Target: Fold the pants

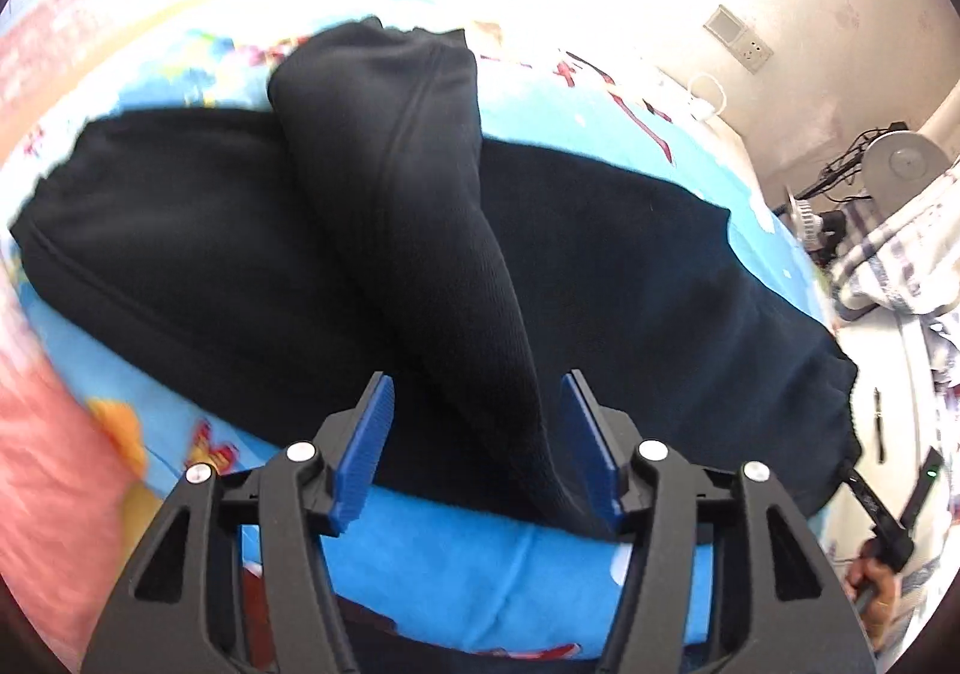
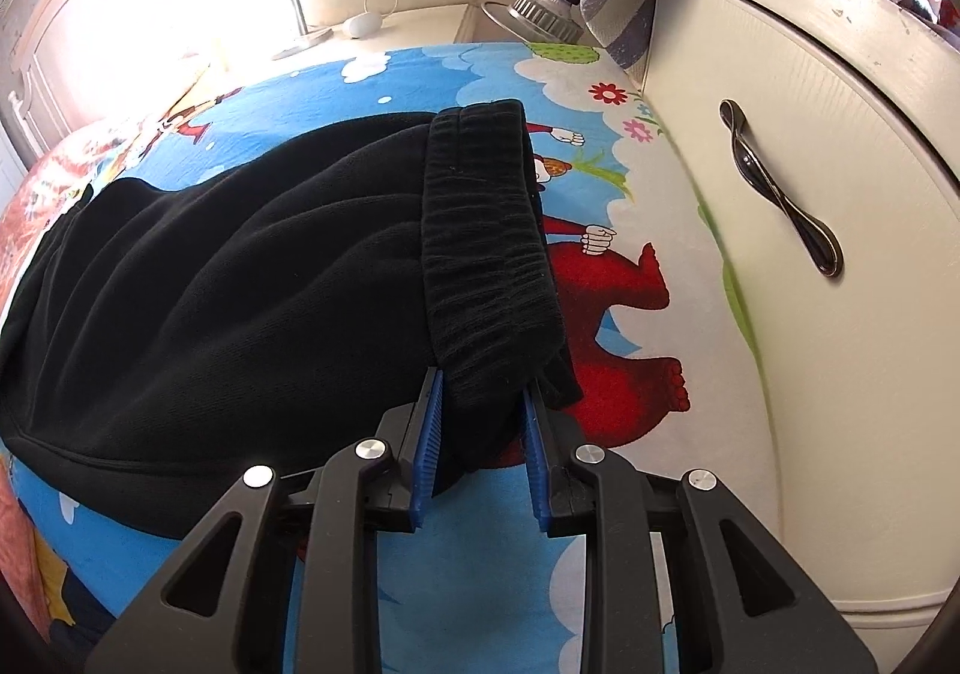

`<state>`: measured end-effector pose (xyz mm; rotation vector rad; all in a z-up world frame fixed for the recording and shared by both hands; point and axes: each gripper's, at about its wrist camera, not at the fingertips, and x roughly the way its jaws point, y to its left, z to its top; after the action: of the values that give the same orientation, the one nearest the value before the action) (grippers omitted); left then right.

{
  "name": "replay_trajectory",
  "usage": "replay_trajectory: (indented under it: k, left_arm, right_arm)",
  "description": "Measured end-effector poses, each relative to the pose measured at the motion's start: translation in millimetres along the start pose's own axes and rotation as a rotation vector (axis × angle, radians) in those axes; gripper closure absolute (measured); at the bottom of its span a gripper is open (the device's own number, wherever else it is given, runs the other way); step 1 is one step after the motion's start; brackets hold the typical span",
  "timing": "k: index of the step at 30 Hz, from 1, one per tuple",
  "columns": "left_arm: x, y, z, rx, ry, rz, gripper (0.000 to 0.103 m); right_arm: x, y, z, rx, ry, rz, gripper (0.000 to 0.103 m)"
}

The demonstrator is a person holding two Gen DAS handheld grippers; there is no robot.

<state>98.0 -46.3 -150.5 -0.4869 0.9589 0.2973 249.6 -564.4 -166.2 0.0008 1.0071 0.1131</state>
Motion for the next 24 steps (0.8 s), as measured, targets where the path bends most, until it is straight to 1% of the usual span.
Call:
replay_trajectory:
  k: [1, 3, 4, 5, 6, 7, 8, 9, 10, 11, 12, 15, 16, 17, 18, 20, 21, 22, 24]
  left_arm:
    - [-1, -5, 11, 0.028, -0.033, 0.037, 0.043]
    - [7, -22, 30, 0.093, -0.057, 0.106, 0.041]
    - [16, -33, 36, 0.139, -0.051, 0.152, 0.041]
    - [30, -52, 38, 0.194, -0.040, 0.192, 0.039]
    - [45, -65, 42, 0.261, -0.018, 0.241, 0.035]
    - [61, -74, 44, 0.335, 0.003, 0.311, 0.035]
    - [72, -77, 42, 0.401, 0.001, 0.391, 0.035]
    - [81, -80, 39, 0.468, -0.019, 0.481, 0.046]
    - [90, -82, 42, 0.511, -0.030, 0.557, 0.075]
    - [92, -75, 43, 0.504, -0.029, 0.587, 0.085]
    - [86, -64, 46, 0.462, -0.033, 0.577, 0.094]
    - [49, -33, 42, 0.310, -0.082, 0.505, 0.094]
    - [39, -17, 40, 0.233, -0.083, 0.456, 0.094]
    - [27, 3, 35, 0.144, -0.074, 0.385, 0.094]
    - [19, 23, 28, 0.060, -0.057, 0.331, 0.094]
    - [10, 58, 9, -0.063, -0.032, 0.244, 0.089]
    - [9, 71, 1, -0.104, -0.028, 0.208, 0.079]
    - [7, 81, -5, -0.134, -0.031, 0.192, 0.062]
    - [4, 99, -12, -0.179, -0.046, 0.175, 0.044]
  right_arm:
    - [0, 1, 0, -0.004, -0.002, -0.005, 0.078]
    - [0, 1, -1, -0.006, -0.004, -0.006, 0.078]
    - [0, 0, -1, -0.002, -0.004, -0.002, 0.078]
    - [0, -2, -1, 0.002, -0.005, 0.001, 0.078]
    - [0, -3, -2, 0.007, -0.007, 0.004, 0.078]
    - [0, -5, -3, 0.014, -0.009, 0.009, 0.078]
    - [0, -6, -3, 0.018, -0.009, 0.013, 0.078]
    - [0, -6, -3, 0.016, -0.009, 0.013, 0.078]
    - [0, -5, -3, 0.012, -0.008, 0.013, 0.078]
    - [0, -5, -2, 0.010, -0.006, 0.013, 0.078]
    - [0, -5, -2, 0.007, -0.004, 0.012, 0.078]
    - [0, -6, -2, 0.011, -0.006, 0.013, 0.078]
    - [0, -5, -2, 0.011, -0.007, 0.011, 0.078]
    - [0, -5, -3, 0.010, -0.008, 0.007, 0.078]
    - [0, -4, -3, 0.008, -0.008, 0.005, 0.078]
    - [0, -4, -3, 0.007, -0.008, 0.004, 0.078]
    - [0, -4, -3, 0.008, -0.008, 0.004, 0.078]
    - [0, -4, -3, 0.007, -0.007, 0.004, 0.078]
    - [0, -3, -3, 0.003, -0.006, -0.001, 0.078]
